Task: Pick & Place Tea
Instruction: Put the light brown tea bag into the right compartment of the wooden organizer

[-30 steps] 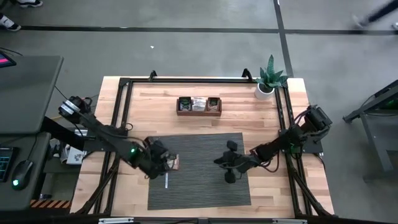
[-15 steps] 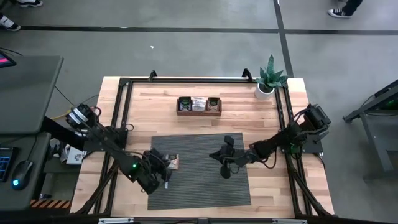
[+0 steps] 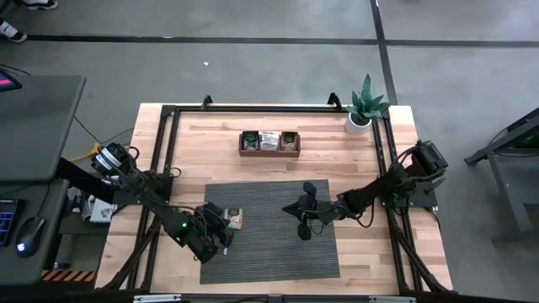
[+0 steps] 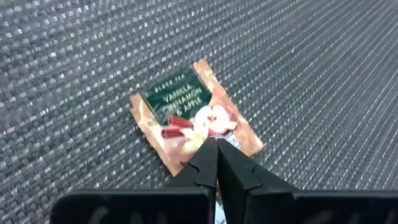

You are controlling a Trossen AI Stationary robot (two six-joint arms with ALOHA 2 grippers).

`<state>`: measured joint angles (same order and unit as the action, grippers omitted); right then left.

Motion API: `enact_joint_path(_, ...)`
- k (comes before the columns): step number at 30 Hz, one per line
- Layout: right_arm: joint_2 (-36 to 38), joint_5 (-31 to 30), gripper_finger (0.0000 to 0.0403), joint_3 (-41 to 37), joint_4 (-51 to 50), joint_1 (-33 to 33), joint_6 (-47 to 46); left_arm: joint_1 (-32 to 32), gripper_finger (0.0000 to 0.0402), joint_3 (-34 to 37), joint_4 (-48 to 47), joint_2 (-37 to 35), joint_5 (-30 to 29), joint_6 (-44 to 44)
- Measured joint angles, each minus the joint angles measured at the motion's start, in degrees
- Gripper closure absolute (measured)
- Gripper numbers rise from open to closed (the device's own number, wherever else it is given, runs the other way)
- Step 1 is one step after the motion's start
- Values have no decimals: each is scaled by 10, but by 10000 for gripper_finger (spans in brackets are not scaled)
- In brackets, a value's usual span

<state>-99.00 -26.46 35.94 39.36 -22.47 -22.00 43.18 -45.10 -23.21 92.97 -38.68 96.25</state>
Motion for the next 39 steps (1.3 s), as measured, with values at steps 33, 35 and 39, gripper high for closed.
enact_joint_path(33, 0, 44, 402, 10, 33, 8, 5, 0, 401, -15, 67, 101, 12, 17)
enact_joint_path(35, 0, 73, 402, 30, 22, 18, 14, 0, 401, -15, 67, 107, 12, 17)
enact_joint_path(39, 0, 152, 402, 103, -92, 48, 27, 0, 401, -16, 67, 114, 7, 17)
